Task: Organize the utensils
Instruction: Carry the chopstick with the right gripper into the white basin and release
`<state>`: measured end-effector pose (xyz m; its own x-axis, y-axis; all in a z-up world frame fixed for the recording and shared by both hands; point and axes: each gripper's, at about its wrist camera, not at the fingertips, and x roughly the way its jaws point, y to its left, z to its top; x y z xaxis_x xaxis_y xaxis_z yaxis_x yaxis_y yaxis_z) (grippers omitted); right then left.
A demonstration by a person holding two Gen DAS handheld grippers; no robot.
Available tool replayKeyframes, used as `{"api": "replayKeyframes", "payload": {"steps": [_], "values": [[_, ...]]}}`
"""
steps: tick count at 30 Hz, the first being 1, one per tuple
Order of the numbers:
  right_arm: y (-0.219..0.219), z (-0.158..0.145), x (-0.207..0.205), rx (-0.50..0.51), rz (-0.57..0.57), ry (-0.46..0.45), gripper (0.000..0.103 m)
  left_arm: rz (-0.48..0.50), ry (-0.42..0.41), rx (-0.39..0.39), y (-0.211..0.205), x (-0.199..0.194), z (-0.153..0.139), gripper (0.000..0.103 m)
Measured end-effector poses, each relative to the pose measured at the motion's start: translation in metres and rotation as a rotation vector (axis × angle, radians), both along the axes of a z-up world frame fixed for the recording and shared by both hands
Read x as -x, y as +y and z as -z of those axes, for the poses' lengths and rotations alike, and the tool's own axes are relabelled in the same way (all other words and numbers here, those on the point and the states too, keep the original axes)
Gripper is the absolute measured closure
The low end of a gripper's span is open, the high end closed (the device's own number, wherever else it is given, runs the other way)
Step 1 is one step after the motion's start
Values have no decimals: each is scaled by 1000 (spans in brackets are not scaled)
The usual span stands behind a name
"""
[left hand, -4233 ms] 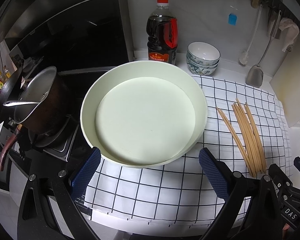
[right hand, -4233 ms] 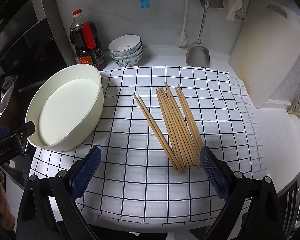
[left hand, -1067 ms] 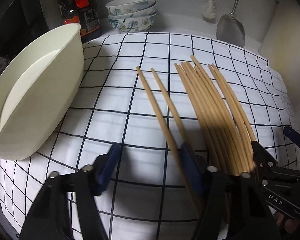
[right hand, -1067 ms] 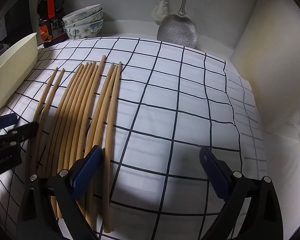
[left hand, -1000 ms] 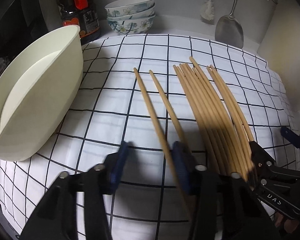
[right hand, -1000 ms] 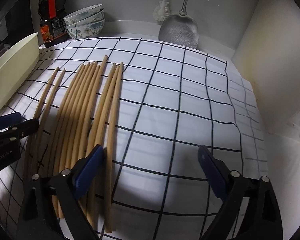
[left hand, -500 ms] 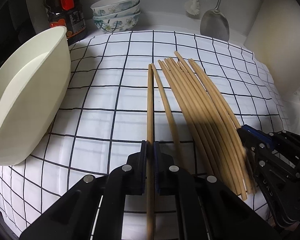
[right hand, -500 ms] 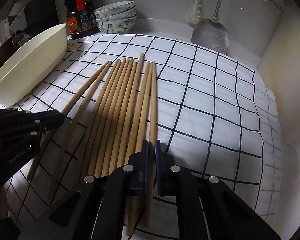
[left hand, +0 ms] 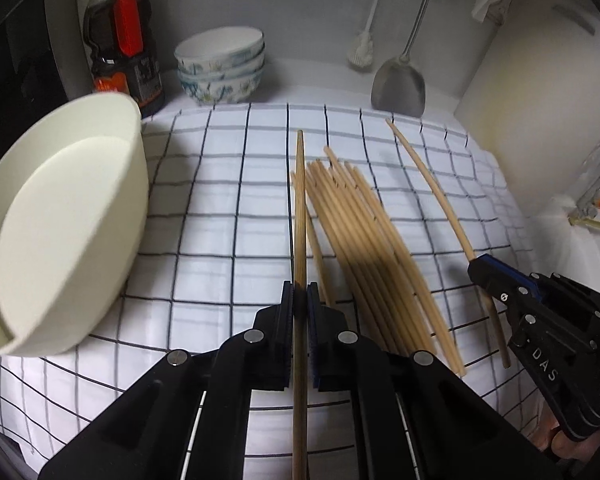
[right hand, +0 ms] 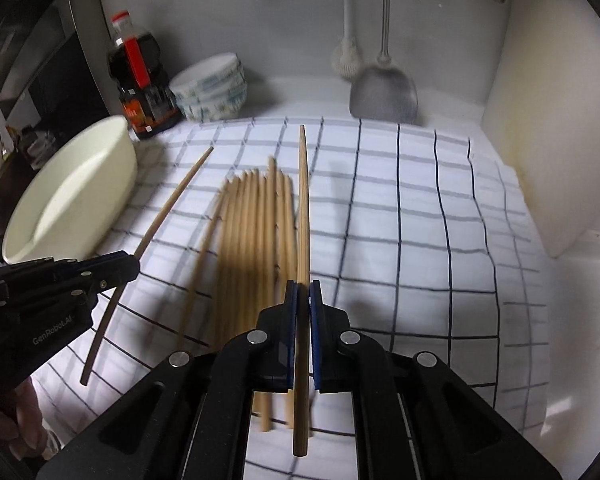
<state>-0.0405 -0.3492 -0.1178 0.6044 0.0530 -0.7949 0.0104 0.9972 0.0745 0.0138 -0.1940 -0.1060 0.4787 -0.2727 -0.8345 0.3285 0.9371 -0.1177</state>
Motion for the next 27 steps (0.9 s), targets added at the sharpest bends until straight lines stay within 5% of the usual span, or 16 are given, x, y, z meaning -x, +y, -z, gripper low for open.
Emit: {"api": "replayKeyframes", "payload": {"steps": [13,20,27], "values": [[106,-57,-20,-59,-64,-112,97,-111,-114,28,127,-10,-76,96],[181,-58,-56,-116,-143,-98,97,-200,-97,-8,207,-38,-66,96],[247,-36,-95,-152,-172,-28,97,-202,-69,-16,245,-70,-43,96]]}}
